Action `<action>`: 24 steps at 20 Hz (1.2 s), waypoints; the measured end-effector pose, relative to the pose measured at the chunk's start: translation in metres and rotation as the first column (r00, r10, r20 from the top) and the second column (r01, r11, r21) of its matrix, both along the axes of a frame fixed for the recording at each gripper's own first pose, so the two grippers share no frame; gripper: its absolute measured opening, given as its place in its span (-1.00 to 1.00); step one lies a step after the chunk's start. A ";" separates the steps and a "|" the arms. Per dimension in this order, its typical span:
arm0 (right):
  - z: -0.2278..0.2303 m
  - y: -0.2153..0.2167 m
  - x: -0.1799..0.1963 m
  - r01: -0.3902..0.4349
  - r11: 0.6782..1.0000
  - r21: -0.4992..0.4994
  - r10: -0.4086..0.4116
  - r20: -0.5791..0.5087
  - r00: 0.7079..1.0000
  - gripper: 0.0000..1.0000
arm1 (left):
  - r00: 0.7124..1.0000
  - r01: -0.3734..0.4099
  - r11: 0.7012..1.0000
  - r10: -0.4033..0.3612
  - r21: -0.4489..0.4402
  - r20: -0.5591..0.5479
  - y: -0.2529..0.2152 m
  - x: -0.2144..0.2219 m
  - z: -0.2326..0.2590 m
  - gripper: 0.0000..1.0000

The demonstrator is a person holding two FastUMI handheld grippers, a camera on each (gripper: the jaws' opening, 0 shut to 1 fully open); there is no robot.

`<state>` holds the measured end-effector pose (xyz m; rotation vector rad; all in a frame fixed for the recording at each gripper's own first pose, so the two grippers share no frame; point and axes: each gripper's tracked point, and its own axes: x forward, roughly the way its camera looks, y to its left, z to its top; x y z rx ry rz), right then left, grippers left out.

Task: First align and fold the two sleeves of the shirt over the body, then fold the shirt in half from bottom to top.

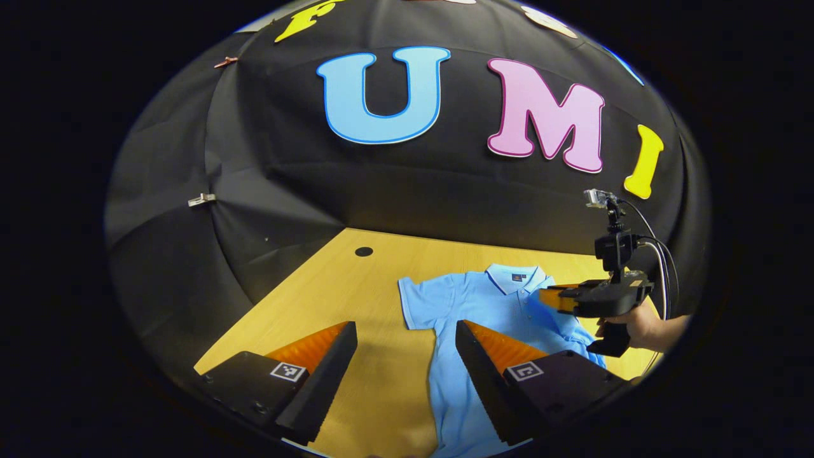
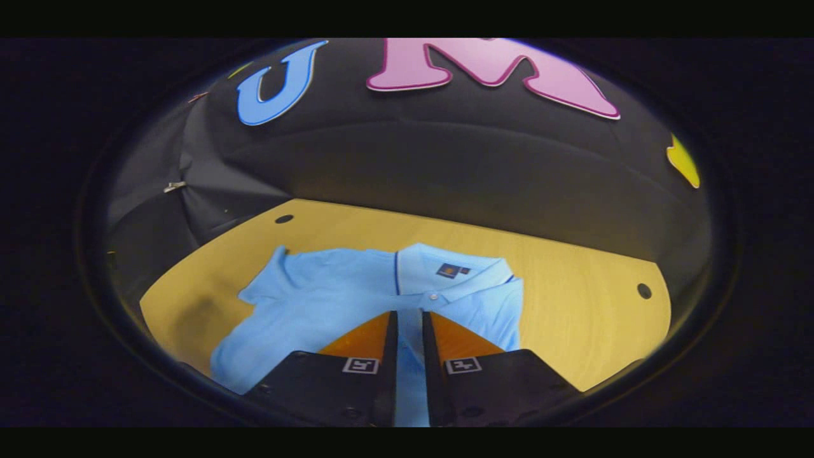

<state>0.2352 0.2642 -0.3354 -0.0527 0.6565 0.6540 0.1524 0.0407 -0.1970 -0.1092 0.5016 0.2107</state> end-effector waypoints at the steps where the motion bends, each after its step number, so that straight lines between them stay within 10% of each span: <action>1: 0.003 0.000 -0.006 -0.009 1.000 0.005 0.009 0.005 1.000 -0.36 | 1.000 0.012 1.000 -0.012 -0.004 0.002 -0.001 0.008 -0.002 0.97; 5: 0.013 -0.018 -0.026 0.025 1.000 0.015 -0.025 0.009 1.000 0.96 | 0.998 0.068 0.998 -0.068 0.006 0.012 0.004 0.060 -0.016 0.97; 14: 0.060 -0.152 -0.053 0.247 0.969 -0.003 -0.246 0.094 0.965 0.99 | 0.991 0.090 0.995 -0.094 -0.045 -0.100 0.038 0.214 -0.152 0.98; 24: 0.049 -0.218 -0.072 0.320 0.947 -0.031 -0.319 0.048 0.947 0.99 | 0.973 0.145 0.989 -0.147 -0.021 -0.176 0.025 0.248 -0.196 0.84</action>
